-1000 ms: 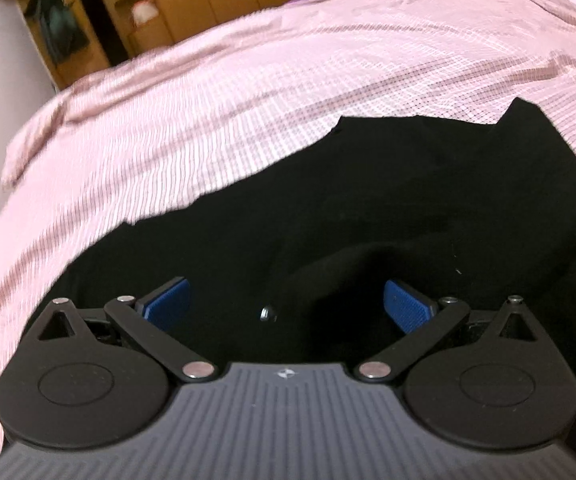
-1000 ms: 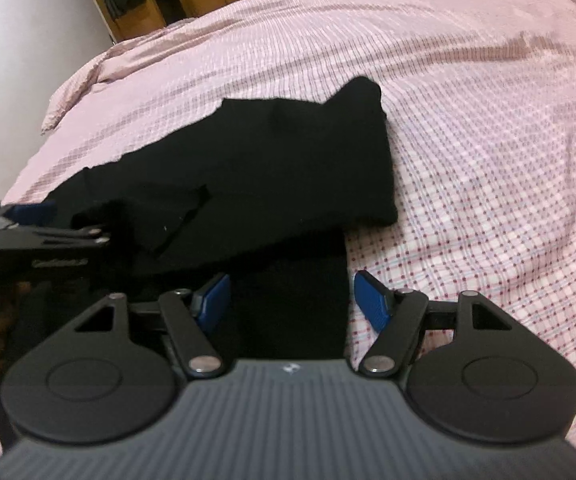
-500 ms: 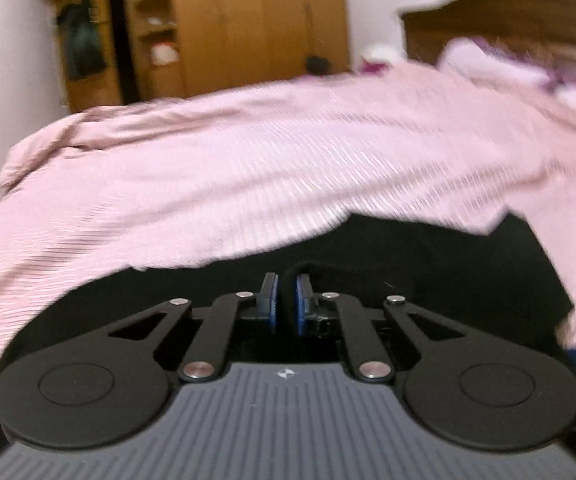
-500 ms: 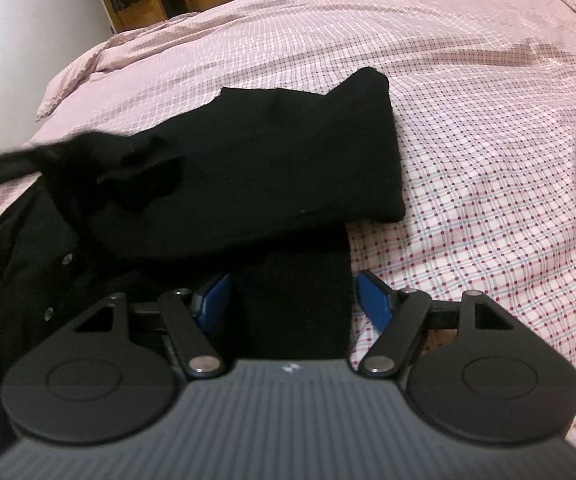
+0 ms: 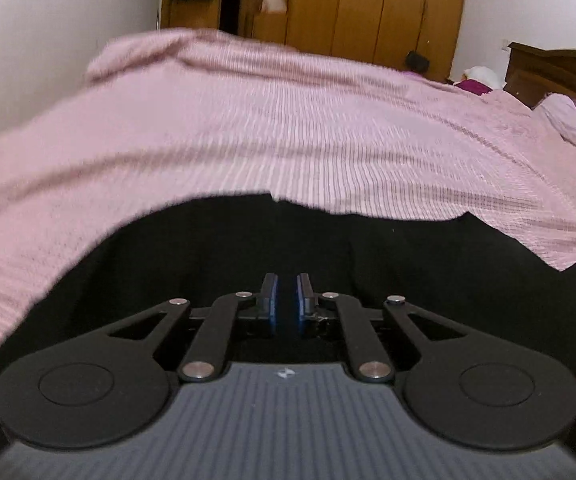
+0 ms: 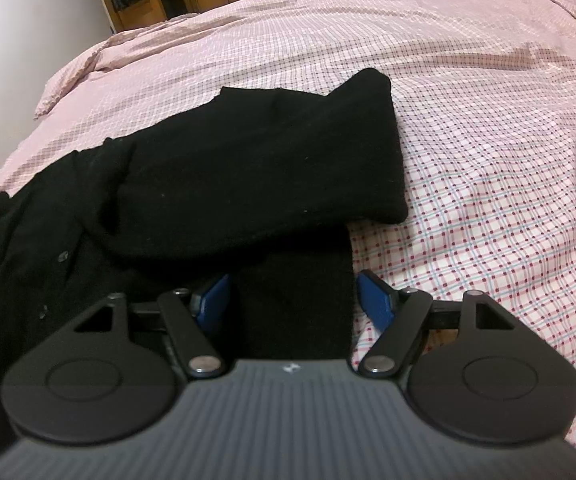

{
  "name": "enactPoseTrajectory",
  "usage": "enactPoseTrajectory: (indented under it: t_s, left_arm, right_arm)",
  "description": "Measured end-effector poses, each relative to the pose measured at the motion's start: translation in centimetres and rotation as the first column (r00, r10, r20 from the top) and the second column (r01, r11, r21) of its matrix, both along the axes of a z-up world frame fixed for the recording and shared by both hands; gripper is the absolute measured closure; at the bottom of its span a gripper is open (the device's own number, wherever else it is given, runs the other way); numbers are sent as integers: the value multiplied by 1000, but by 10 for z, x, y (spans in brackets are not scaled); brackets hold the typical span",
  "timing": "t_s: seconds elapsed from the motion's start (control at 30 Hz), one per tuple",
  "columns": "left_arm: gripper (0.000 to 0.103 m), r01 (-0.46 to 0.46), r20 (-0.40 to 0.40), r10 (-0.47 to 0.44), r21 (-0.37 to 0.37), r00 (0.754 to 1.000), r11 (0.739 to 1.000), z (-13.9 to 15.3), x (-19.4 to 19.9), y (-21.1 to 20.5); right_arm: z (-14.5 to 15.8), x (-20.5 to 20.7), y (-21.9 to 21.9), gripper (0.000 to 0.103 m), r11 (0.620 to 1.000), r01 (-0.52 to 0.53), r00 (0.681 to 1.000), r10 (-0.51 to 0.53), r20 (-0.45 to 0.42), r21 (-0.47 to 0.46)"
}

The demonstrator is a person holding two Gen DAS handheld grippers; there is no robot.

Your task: Fold small clothes

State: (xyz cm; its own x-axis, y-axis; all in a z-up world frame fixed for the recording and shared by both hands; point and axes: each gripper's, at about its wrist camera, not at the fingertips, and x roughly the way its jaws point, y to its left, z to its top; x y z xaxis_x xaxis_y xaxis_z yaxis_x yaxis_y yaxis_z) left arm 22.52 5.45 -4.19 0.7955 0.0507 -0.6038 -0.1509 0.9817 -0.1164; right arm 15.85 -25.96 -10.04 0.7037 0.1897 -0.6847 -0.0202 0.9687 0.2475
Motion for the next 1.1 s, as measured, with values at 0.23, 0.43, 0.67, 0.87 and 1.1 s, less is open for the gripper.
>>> enactPoseTrajectory:
  t_s: [0.23, 0.43, 0.67, 0.87, 1.1]
  left_arm:
    - [20, 38, -13, -38, 9, 999, 999, 8, 23, -31]
    - [17, 146, -47, -141, 104, 989, 984, 13, 69, -90]
    - [21, 126, -199, -74, 262, 977, 957, -36, 135, -132]
    - [89, 60, -163, -40, 118, 986, 991, -42, 131, -104]
    - [90, -12, 68, 16, -50, 998, 999, 23, 71, -45]
  right_arm:
    - [3, -2, -3, 31, 1000, 17, 1000, -17, 0, 18]
    - [10, -10, -14, 31, 996, 54, 998, -55, 12, 71]
    - [0, -9, -26, 32, 992, 59, 998, -61, 15, 107]
    - [-3, -12, -24, 32, 995, 40, 998, -43, 37, 94]
    - [-3, -9, -20, 32, 997, 38, 998, -41, 39, 73]
